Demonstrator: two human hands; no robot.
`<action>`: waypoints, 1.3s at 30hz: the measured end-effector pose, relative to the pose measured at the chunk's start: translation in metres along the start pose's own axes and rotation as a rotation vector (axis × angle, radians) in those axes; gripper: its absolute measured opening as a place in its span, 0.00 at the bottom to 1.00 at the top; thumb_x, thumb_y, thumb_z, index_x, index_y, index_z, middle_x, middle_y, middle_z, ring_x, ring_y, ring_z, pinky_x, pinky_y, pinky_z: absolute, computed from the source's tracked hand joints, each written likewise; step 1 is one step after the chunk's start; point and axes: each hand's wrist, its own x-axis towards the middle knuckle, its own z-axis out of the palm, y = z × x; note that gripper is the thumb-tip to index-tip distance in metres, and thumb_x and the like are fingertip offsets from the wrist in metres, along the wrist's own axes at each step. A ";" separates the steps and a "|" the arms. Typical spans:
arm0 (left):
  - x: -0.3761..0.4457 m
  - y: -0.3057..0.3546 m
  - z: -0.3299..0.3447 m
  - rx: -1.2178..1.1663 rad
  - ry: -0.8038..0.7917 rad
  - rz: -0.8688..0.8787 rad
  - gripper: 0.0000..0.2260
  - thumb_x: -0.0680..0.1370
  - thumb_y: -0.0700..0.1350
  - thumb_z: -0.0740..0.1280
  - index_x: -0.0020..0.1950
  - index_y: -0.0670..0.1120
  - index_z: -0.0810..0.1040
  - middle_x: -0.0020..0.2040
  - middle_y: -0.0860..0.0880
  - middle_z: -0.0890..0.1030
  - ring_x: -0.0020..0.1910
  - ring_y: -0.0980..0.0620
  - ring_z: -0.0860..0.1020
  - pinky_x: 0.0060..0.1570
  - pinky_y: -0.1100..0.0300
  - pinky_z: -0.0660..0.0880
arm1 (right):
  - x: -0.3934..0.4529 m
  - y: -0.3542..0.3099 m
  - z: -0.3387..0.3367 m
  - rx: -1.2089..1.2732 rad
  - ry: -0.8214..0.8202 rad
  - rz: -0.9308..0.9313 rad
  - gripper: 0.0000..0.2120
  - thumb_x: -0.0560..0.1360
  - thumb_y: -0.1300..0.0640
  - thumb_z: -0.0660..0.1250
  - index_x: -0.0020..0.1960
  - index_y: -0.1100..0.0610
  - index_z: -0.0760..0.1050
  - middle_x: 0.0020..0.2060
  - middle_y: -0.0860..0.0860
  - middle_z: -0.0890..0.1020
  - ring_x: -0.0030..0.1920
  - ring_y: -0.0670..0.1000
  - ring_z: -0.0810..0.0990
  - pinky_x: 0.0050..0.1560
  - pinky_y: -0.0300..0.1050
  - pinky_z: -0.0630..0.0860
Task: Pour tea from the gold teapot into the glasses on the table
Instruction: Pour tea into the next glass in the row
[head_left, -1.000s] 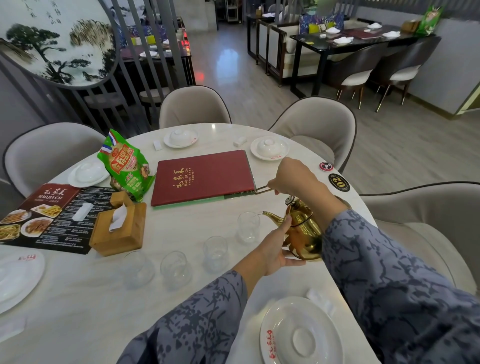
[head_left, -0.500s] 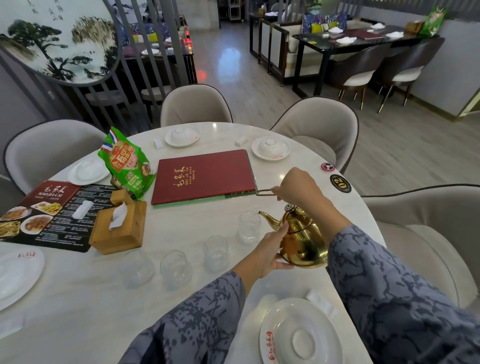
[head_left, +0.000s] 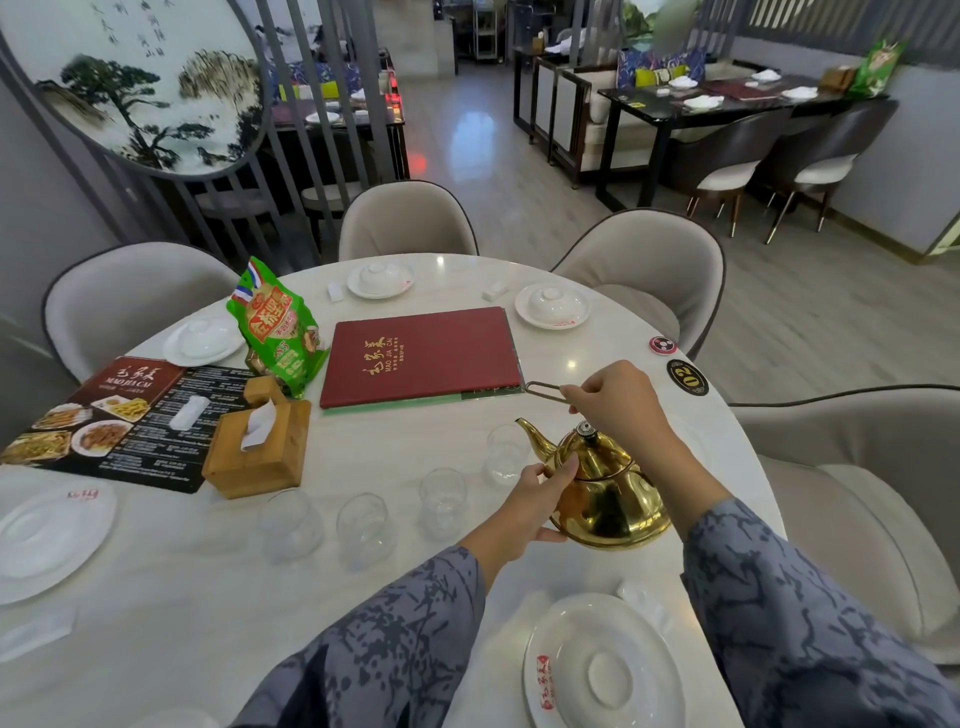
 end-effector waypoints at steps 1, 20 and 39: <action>-0.003 -0.002 -0.001 -0.005 0.003 0.003 0.34 0.73 0.66 0.65 0.74 0.53 0.60 0.71 0.46 0.71 0.67 0.43 0.73 0.47 0.53 0.81 | -0.003 -0.002 0.000 -0.003 -0.003 -0.013 0.15 0.77 0.53 0.69 0.39 0.62 0.87 0.26 0.53 0.81 0.27 0.49 0.75 0.29 0.39 0.69; -0.049 -0.055 -0.037 -0.301 0.014 -0.079 0.27 0.75 0.64 0.65 0.68 0.51 0.67 0.65 0.45 0.74 0.66 0.40 0.73 0.53 0.44 0.80 | -0.038 -0.053 0.061 -0.140 -0.177 -0.102 0.12 0.73 0.52 0.72 0.45 0.62 0.83 0.34 0.55 0.84 0.36 0.56 0.84 0.42 0.53 0.84; -0.077 -0.037 -0.042 -0.389 -0.043 -0.080 0.18 0.79 0.61 0.61 0.63 0.52 0.65 0.74 0.43 0.68 0.70 0.37 0.70 0.59 0.43 0.76 | -0.032 -0.092 0.061 -0.299 -0.226 -0.135 0.07 0.73 0.59 0.68 0.38 0.57 0.73 0.40 0.53 0.83 0.38 0.55 0.80 0.35 0.44 0.74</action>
